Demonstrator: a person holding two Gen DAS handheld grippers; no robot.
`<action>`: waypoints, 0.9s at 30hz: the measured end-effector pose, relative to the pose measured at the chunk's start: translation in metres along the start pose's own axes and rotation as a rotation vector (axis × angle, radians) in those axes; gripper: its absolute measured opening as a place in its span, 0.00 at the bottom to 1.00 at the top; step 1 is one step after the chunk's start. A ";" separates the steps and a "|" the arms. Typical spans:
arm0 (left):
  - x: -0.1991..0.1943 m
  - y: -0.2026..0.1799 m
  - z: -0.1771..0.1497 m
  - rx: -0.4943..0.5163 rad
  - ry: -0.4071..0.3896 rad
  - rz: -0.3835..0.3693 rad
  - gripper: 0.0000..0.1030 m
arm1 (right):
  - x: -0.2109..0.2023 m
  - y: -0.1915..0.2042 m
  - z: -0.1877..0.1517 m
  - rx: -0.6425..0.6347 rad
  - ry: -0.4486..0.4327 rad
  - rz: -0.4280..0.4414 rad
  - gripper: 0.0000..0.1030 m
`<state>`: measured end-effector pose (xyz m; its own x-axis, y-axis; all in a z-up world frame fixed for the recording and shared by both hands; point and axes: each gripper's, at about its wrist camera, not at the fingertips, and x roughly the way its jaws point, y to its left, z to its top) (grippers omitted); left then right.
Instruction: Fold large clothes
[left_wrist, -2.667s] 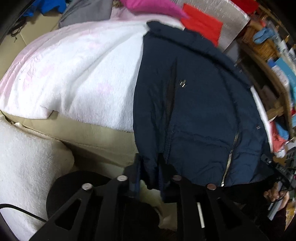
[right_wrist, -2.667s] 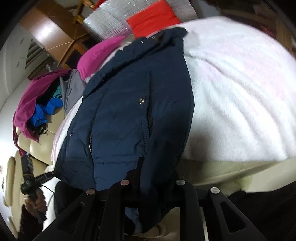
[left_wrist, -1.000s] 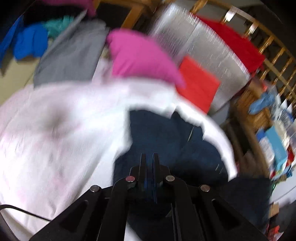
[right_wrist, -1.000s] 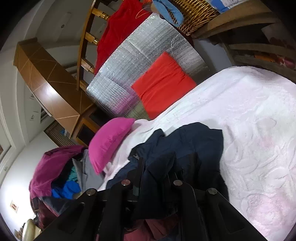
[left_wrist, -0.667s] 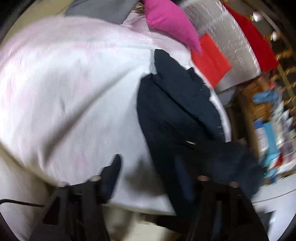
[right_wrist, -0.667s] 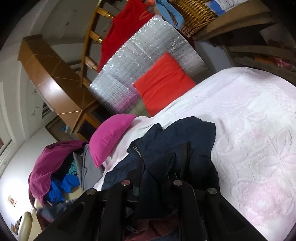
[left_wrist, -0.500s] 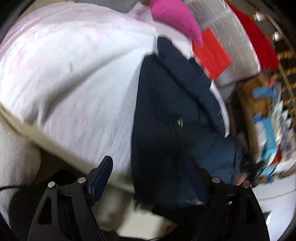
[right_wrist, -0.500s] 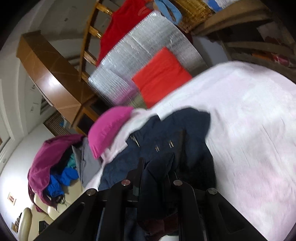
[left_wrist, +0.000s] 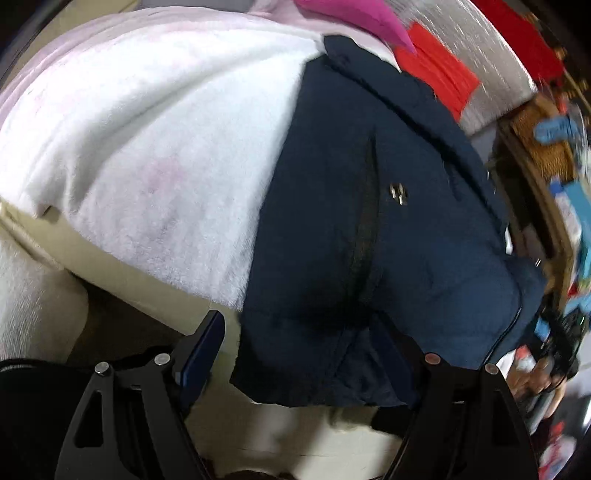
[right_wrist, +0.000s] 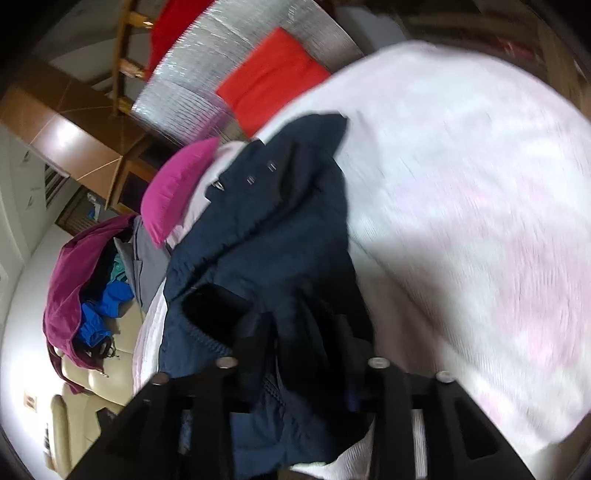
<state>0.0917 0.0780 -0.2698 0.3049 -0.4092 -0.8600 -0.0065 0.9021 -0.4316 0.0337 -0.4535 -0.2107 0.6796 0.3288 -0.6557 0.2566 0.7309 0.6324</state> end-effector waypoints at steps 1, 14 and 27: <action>0.005 -0.004 -0.002 0.024 0.018 -0.004 0.79 | 0.001 -0.003 -0.002 0.012 0.013 0.007 0.44; 0.011 -0.009 -0.011 0.066 0.000 0.036 0.64 | 0.002 -0.008 -0.017 0.053 0.030 0.018 0.51; 0.025 -0.020 -0.014 0.089 0.064 -0.019 0.26 | 0.003 -0.007 -0.027 0.021 0.069 0.011 0.60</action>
<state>0.0866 0.0476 -0.2867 0.2425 -0.4320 -0.8687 0.0839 0.9014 -0.4248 0.0151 -0.4416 -0.2288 0.6334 0.3775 -0.6754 0.2643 0.7148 0.6474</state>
